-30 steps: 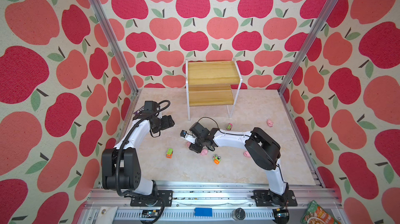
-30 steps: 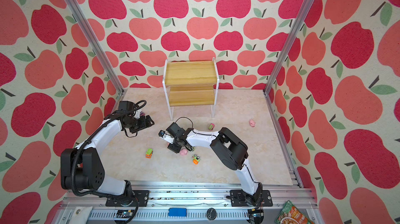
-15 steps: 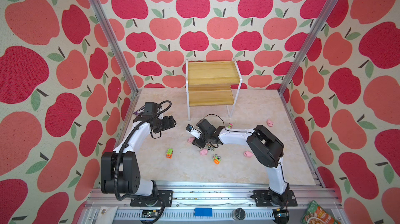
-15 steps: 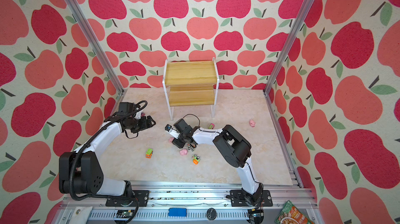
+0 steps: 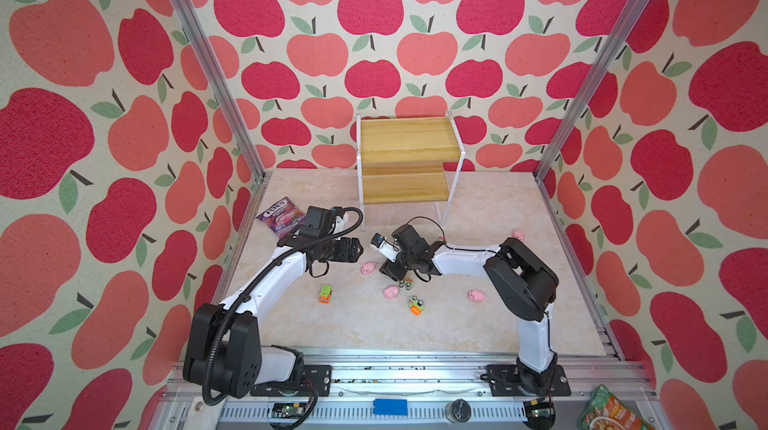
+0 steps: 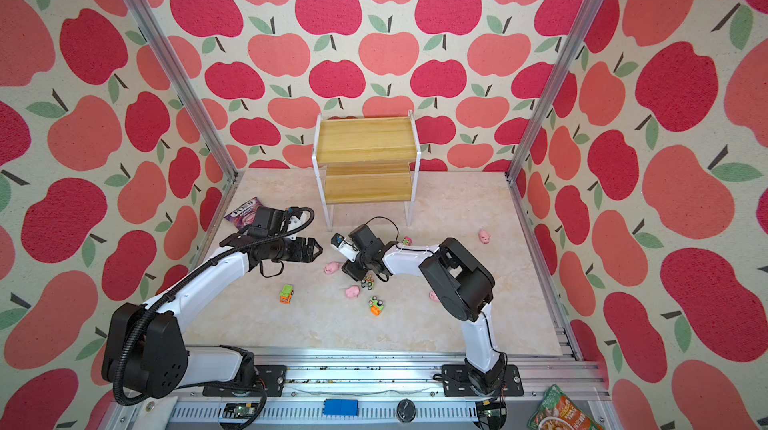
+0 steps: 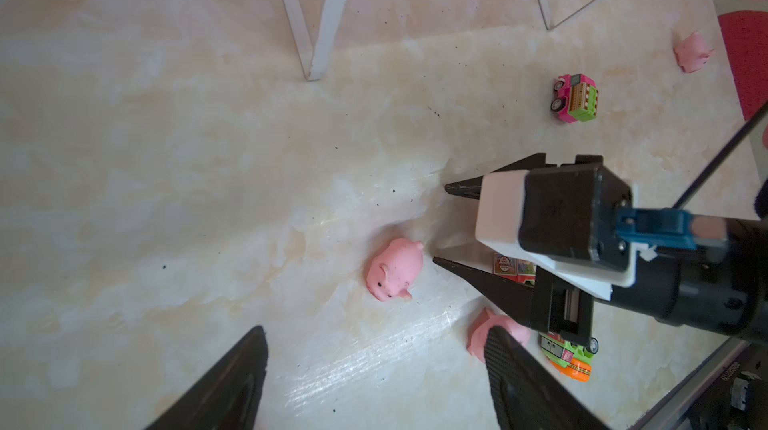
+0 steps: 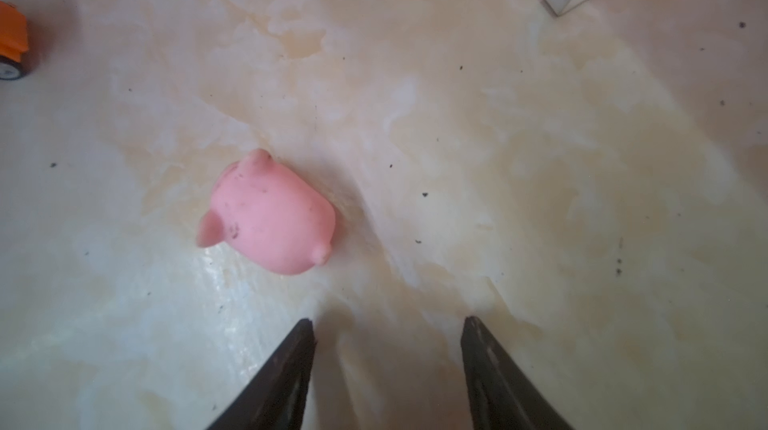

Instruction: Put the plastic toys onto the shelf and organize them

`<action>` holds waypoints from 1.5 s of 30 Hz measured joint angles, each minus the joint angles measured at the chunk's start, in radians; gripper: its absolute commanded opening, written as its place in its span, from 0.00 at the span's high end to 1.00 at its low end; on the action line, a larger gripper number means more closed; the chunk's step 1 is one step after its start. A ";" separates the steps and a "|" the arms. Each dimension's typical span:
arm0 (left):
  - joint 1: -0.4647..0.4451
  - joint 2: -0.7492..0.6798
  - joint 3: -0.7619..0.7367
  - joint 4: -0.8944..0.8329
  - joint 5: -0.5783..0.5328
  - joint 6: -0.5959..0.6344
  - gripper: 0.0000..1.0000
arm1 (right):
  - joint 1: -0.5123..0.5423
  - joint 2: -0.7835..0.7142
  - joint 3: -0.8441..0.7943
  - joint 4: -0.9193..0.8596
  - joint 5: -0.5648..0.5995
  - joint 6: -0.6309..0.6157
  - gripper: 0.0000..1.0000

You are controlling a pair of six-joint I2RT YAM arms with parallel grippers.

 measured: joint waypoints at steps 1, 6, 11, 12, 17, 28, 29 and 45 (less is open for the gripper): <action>-0.022 -0.006 -0.011 0.010 -0.004 0.005 0.19 | -0.007 -0.027 -0.029 0.011 0.000 0.004 0.39; -0.066 -0.036 -0.067 0.069 -0.007 0.022 0.24 | -0.057 -0.186 -0.157 0.087 0.006 0.042 0.39; -0.057 -0.079 -0.183 0.211 0.022 0.083 0.23 | -0.088 -0.408 -0.296 0.150 0.016 0.080 0.39; -0.050 -0.074 -0.198 0.233 0.039 0.102 0.23 | -0.088 -0.449 -0.317 0.155 0.019 0.085 0.38; 0.063 -0.051 -0.253 0.373 0.158 0.155 0.21 | -0.088 -0.673 -0.429 0.197 0.023 0.102 0.39; -0.006 -0.026 -0.208 0.314 0.204 0.322 0.23 | -0.088 -0.905 -0.552 0.217 0.047 0.108 0.39; -0.009 -0.021 -0.198 0.286 0.198 0.343 0.23 | -0.088 -0.917 -0.554 0.217 0.048 0.107 0.39; -0.028 0.154 -0.126 0.125 0.116 0.519 0.32 | -0.088 -0.946 -0.584 0.219 0.066 0.079 0.39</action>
